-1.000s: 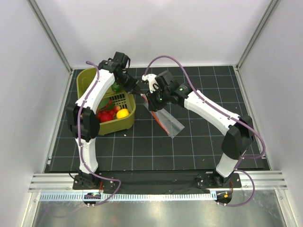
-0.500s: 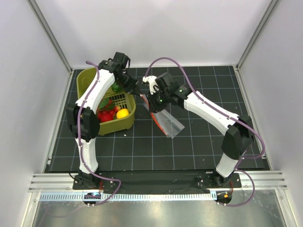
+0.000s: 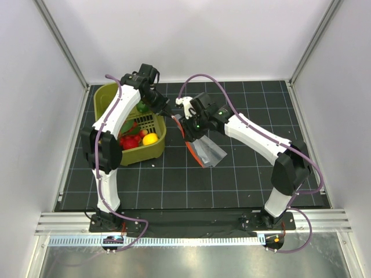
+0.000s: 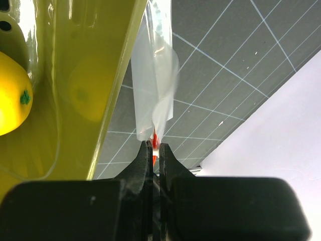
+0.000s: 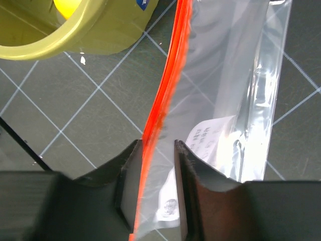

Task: Place the food in the zip-top bag and seal the zipper
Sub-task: Open the zipper of the food storage bag.

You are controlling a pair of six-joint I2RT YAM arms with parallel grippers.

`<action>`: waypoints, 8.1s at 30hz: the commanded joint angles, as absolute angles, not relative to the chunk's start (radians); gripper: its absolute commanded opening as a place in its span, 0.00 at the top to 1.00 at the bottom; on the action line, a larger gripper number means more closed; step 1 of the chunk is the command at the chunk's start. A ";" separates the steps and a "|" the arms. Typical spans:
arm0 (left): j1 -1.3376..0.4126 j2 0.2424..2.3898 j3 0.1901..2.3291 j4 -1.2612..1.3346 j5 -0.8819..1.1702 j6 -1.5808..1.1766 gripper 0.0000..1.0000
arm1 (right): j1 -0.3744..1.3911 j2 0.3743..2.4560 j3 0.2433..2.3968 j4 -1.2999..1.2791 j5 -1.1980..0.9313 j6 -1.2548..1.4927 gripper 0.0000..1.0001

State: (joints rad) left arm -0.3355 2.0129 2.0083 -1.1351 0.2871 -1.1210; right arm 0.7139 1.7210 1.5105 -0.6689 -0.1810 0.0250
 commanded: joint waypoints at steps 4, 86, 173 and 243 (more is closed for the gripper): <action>-0.336 1.971 2.029 -1.146 0.281 -1.118 1.00 | 0.713 1.657 1.502 -0.620 -0.207 0.015 0.50; -0.344 2.029 2.082 -1.216 0.374 -1.029 1.00 | 0.669 1.757 1.576 -0.635 0.052 0.008 0.50; -0.523 1.634 1.512 -0.325 0.242 -0.822 0.34 | 0.623 1.753 1.829 -0.738 0.014 0.479 0.99; -0.523 1.856 1.822 -0.766 0.253 -0.543 0.30 | 0.568 1.821 1.976 -1.101 0.665 0.238 0.99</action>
State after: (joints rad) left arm -0.5381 1.9137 1.8412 -0.8005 0.1970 -0.5293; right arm 0.5617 1.8408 1.9705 -1.1149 0.5686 0.2596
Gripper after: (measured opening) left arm 0.697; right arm 0.042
